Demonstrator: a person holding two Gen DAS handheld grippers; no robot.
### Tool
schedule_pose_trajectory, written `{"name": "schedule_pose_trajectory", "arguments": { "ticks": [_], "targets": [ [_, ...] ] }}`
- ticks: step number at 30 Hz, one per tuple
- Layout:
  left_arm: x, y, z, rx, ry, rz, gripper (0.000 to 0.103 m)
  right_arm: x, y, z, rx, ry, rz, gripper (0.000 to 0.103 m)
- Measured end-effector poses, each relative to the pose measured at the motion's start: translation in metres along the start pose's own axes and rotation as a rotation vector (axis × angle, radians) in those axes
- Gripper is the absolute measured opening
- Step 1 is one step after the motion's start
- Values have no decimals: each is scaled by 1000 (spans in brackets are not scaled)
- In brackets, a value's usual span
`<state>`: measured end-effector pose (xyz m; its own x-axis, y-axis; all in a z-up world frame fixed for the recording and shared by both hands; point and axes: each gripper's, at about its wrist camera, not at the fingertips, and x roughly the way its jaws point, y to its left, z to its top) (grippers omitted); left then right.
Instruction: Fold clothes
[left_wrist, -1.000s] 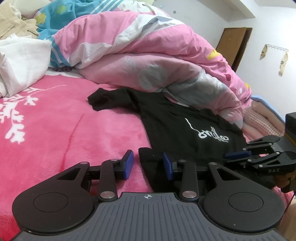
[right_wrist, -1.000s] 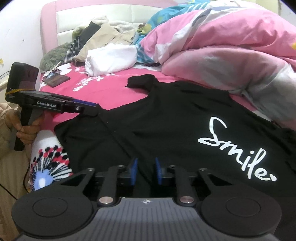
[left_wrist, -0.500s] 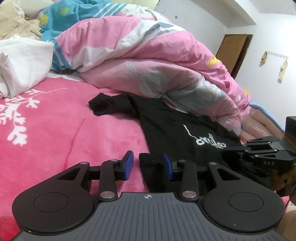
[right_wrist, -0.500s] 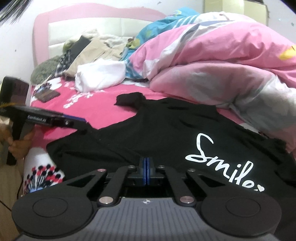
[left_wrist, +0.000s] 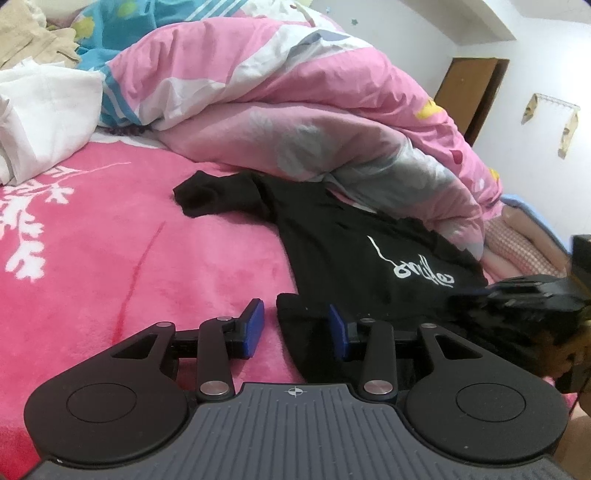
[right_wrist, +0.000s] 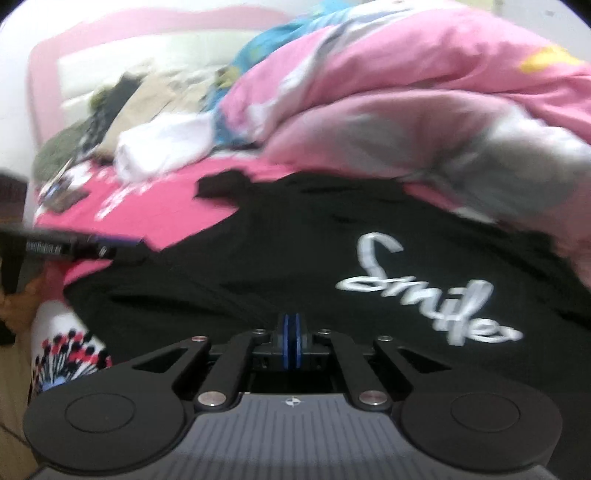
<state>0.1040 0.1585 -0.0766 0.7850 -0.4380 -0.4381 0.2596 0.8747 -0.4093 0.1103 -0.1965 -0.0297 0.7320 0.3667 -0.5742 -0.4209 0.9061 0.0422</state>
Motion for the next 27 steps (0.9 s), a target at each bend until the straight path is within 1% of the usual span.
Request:
{"name": "schedule_pose_trajectory", "arguments": {
  "ticks": [3, 5, 9, 10, 11, 14, 16, 19, 21, 23, 25, 27],
  "targets": [
    [1, 3, 1, -22, -2, 5, 38, -44, -29, -3, 128, -93, -104, 9],
    [1, 5, 1, -37, -3, 5, 38, -77, -50, -12, 231, -139, -182, 11],
    [3, 6, 1, -48, -10, 14, 38, -125, -69, -44, 332, -127, -262, 14],
    [3, 6, 1, -48, -12, 16, 38, -131, -68, -52, 335, -109, -268, 18],
    [4, 6, 0, -47, -15, 19, 38, -133, -65, -59, 323, -84, -270, 21],
    [4, 7, -1, -48, -23, 22, 38, -134, -55, -76, 242, -30, -308, 24],
    [4, 8, -2, -49, -29, 21, 38, -131, -48, -83, 166, -3, -355, 26],
    [5, 8, -3, -45, -36, 22, 38, -131, -40, -89, 80, 18, -386, 27],
    [6, 7, -4, -38, -39, 25, 38, -130, -34, -88, 7, 20, -373, 29],
    [7, 6, -5, -30, -42, 30, 38, -124, -30, -86, -79, 29, -350, 35],
    [7, 6, -5, -25, -44, 32, 38, -116, -29, -85, -136, 52, -335, 35],
    [8, 6, -6, -22, -45, 33, 38, -106, -32, -88, -167, 95, -336, 32]
  ]
}}
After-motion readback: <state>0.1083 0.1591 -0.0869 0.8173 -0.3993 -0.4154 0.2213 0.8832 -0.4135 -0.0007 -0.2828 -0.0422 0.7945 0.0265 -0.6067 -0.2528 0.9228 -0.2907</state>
